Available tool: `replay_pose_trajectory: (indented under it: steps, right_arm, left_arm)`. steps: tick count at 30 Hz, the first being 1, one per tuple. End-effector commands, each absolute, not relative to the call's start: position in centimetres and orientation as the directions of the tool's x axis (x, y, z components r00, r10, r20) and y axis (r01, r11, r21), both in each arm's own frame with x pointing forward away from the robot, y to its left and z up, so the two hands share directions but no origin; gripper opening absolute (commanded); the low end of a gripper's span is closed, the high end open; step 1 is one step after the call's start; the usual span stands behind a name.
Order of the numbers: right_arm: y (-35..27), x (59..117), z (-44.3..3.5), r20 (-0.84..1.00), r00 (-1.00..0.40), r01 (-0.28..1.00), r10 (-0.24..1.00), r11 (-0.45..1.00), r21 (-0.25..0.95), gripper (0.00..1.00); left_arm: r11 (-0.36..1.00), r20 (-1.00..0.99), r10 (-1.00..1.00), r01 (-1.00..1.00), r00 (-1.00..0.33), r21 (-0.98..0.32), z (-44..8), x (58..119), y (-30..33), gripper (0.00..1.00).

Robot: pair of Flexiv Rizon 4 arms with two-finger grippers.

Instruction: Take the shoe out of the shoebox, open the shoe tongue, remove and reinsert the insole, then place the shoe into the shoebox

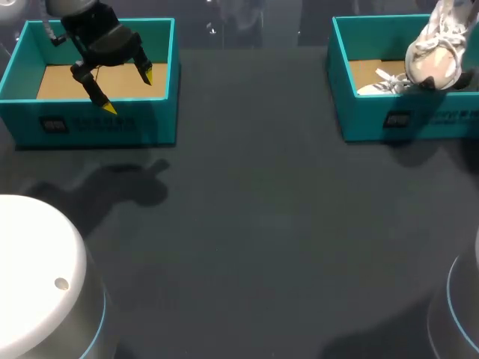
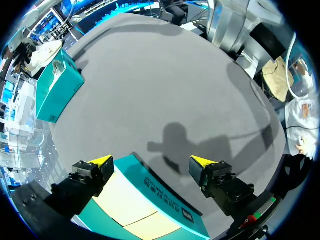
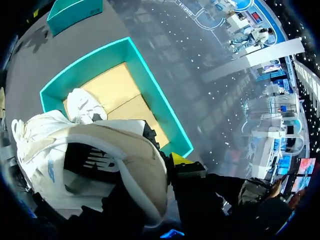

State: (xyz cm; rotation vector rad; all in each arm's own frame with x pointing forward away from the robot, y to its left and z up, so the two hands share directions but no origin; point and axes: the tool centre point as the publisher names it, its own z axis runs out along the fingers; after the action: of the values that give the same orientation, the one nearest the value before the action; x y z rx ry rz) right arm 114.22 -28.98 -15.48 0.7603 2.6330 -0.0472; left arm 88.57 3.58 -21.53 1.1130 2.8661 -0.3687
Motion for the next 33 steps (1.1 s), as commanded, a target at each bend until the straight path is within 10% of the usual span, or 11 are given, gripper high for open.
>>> replay_pose_trajectory:
  steps: [1,22,33]
  right_arm:
    - [-29.2,113.2,-15.7,-0.430,-0.715,0.550,0.552,0.823,0.142,0.00]
    - [-32.0,114.2,-16.4,-0.305,-0.242,0.961,0.921,0.272,0.058,0.00]
    - [-32.0,114.2,-16.4,-0.305,-0.242,0.961,0.921,0.272,0.058,0.00]
  left_arm:
    - [0.713,-0.126,0.661,0.671,-0.740,-0.203,-21.5,88.6,3.6,1.00]
    - [0.713,-0.126,0.661,0.671,-0.740,-0.203,-21.5,88.6,3.6,1.00]
    - [0.713,-0.126,0.661,0.671,-0.740,-0.203,-21.5,88.6,3.6,1.00]
